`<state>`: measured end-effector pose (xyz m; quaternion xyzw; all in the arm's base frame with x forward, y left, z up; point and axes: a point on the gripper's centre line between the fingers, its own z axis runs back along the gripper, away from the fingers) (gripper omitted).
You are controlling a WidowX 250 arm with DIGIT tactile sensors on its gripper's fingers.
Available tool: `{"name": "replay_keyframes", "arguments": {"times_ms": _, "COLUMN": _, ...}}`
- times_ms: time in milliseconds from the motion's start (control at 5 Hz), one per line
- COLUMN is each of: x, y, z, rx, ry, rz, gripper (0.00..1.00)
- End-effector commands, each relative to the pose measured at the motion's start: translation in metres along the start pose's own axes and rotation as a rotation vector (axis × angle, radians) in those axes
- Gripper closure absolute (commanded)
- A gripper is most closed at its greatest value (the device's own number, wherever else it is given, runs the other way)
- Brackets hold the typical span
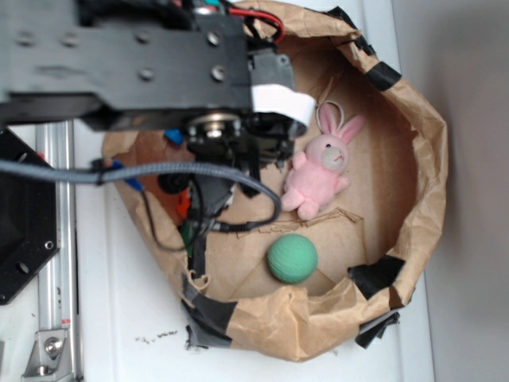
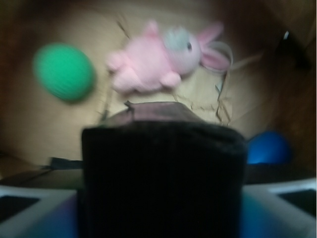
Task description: Grab the black box.
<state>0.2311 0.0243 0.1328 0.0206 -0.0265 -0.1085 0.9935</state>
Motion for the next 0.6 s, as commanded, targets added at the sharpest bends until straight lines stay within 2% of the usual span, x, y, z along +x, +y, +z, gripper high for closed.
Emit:
{"name": "replay_keyframes", "arguments": {"times_ms": 0, "x": 0.034, "y": -0.011, "z": 0.060, "rx": 0.059, "ry": 0.052, "rz": -0.006, "gripper": 1.00}}
{"name": "replay_keyframes", "arguments": {"times_ms": 200, "x": 0.042, "y": 0.003, "z": 0.055, "rx": 0.022, "ry": 0.082, "rz": 0.071, "gripper": 1.00}}
{"name": "replay_keyframes", "arguments": {"times_ms": 400, "x": 0.044, "y": 0.006, "z": 0.054, "rx": 0.038, "ry": 0.097, "rz": 0.084, "gripper": 1.00}}
